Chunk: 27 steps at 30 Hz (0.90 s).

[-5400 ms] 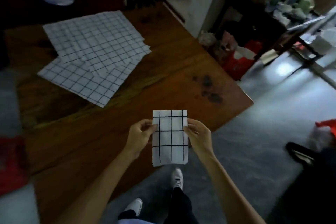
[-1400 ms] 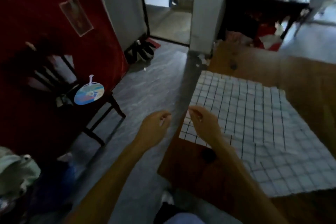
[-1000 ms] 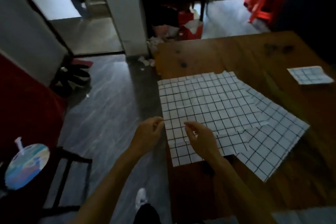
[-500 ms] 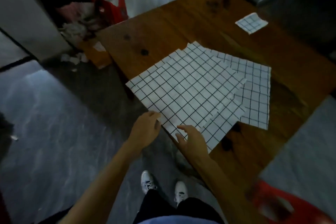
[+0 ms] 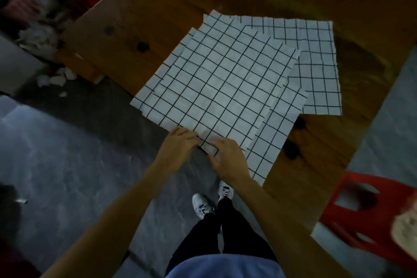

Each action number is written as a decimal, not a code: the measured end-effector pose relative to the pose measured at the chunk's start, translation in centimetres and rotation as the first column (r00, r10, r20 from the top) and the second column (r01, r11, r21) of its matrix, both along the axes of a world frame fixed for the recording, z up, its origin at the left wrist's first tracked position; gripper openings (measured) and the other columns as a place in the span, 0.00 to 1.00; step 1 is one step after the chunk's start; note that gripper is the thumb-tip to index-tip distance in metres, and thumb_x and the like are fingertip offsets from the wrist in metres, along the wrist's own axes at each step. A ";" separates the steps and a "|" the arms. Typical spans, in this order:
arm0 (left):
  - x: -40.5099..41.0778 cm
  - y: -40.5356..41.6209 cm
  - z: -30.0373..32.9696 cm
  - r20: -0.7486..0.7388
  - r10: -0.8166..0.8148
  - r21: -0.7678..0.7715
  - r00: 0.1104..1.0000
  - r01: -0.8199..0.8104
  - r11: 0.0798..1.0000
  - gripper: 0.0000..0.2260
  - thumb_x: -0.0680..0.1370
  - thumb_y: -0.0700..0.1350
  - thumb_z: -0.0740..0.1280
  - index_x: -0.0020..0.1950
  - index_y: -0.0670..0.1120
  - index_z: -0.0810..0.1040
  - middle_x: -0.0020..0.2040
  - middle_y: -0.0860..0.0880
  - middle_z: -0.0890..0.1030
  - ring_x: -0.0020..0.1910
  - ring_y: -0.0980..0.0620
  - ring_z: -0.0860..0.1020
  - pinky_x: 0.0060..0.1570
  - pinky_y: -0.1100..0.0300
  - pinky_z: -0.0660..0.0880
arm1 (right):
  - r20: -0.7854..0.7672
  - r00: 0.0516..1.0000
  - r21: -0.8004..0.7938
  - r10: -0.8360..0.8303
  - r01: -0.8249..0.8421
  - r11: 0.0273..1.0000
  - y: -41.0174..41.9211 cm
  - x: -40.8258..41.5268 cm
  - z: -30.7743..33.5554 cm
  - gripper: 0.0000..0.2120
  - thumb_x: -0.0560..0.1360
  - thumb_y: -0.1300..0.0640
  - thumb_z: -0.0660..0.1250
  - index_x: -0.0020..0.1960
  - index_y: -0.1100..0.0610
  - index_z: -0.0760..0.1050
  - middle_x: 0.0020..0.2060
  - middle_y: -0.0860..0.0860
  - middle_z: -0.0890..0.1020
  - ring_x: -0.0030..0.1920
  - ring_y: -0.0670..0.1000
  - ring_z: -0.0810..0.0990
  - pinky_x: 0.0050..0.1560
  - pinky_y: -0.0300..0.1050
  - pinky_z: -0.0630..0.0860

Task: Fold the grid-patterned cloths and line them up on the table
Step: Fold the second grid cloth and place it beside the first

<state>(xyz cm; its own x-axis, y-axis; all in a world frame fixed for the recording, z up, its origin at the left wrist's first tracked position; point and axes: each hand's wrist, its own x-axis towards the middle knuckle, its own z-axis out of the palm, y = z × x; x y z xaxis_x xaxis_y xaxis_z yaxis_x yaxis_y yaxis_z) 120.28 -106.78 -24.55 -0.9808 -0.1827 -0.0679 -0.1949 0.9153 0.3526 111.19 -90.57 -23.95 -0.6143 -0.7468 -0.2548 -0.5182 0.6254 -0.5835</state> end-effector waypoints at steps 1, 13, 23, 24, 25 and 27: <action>-0.3 -0.3 0.1 -0.011 -0.018 0.017 1.000 0.018 1.000 0.14 0.62 0.34 0.76 0.45 0.44 0.84 0.47 0.46 0.84 0.44 0.45 0.80 0.52 0.51 0.75 | 0.003 1.000 0.016 0.007 -0.007 1.000 0.0 -0.1 0.0 0.16 0.76 0.53 0.66 0.63 0.56 0.76 0.59 0.53 0.78 0.59 0.55 0.74 0.62 0.51 0.71; -4.2 -1.9 4.7 -0.108 -0.004 0.162 0.994 0.022 0.987 0.06 0.71 0.41 0.73 0.46 0.43 0.83 0.42 0.47 0.84 0.41 0.50 0.80 0.49 0.56 0.73 | 0.062 0.993 0.016 -0.105 0.104 0.994 -0.1 -4.5 4.7 0.10 0.78 0.53 0.63 0.52 0.53 0.82 0.48 0.49 0.83 0.48 0.49 0.80 0.49 0.43 0.76; -9.4 -5.0 11.7 -0.286 0.174 -0.003 0.942 -0.183 0.983 0.07 0.76 0.38 0.68 0.53 0.42 0.81 0.44 0.45 0.83 0.41 0.48 0.80 0.42 0.57 0.75 | -0.187 0.957 -0.261 -0.222 0.170 0.950 -0.5 -14.8 12.8 0.08 0.78 0.52 0.65 0.53 0.52 0.81 0.47 0.48 0.84 0.45 0.46 0.81 0.45 0.40 0.78; -10.0 -5.5 13.0 -0.311 0.189 -0.015 0.931 -0.203 0.979 0.07 0.76 0.39 0.68 0.53 0.42 0.81 0.44 0.45 0.83 0.41 0.48 0.80 0.41 0.58 0.74 | -0.221 0.948 -0.275 -0.231 0.167 0.947 -0.5 -15.9 14.0 0.08 0.79 0.51 0.65 0.53 0.52 0.81 0.46 0.47 0.84 0.44 0.45 0.80 0.43 0.38 0.77; -10.6 -6.0 14.1 -0.344 0.193 -0.023 0.919 -0.214 0.976 0.07 0.76 0.39 0.68 0.53 0.42 0.81 0.44 0.45 0.83 0.40 0.48 0.80 0.41 0.58 0.74 | -0.261 0.934 -0.297 -0.243 0.162 0.941 -0.5 -16.9 15.0 0.09 0.79 0.51 0.64 0.53 0.52 0.80 0.46 0.47 0.84 0.43 0.44 0.79 0.42 0.36 0.76; -11.8 -6.6 16.3 -0.396 0.193 -0.037 0.898 -0.225 0.974 0.07 0.77 0.39 0.67 0.54 0.42 0.81 0.46 0.45 0.83 0.41 0.48 0.80 0.42 0.57 0.74 | -0.331 0.900 -0.338 -0.284 0.168 0.926 -0.3 -18.5 16.9 0.09 0.79 0.51 0.64 0.53 0.53 0.80 0.45 0.47 0.84 0.42 0.44 0.80 0.41 0.36 0.76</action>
<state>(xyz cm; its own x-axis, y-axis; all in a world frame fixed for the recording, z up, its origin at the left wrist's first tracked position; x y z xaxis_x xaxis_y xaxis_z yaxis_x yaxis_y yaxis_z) 108.48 -113.37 -8.30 -0.8653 -0.3752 0.3323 -0.2478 0.8966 0.3670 92.72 -90.92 -7.03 -0.7809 -0.5803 0.2312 -0.5960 0.5812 -0.5541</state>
